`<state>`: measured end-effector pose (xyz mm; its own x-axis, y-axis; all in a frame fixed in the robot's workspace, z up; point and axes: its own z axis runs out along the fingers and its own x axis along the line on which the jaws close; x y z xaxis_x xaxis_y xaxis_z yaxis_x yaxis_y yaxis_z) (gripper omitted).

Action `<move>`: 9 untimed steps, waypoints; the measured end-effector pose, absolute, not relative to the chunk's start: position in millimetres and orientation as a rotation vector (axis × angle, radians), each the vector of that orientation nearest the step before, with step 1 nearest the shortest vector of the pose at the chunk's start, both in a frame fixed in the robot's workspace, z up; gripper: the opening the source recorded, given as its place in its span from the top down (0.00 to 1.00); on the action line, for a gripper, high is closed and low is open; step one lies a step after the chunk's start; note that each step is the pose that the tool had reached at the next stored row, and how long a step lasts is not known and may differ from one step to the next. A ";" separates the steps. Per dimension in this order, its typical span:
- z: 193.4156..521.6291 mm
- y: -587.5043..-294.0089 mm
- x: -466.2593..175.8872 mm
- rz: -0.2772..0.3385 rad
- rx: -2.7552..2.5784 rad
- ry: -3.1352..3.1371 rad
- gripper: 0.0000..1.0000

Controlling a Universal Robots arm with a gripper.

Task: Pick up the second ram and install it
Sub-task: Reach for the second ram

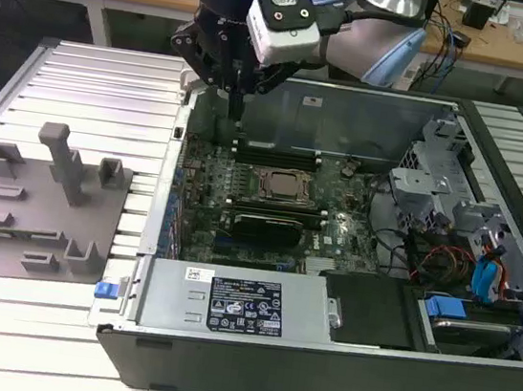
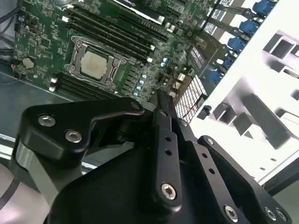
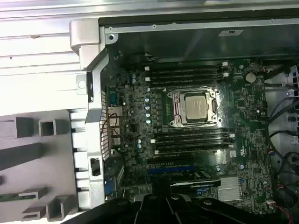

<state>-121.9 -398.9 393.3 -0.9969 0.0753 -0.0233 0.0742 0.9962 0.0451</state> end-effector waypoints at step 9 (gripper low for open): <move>393.3 -398.8 -179.5 0.069 0.117 3.114 0.89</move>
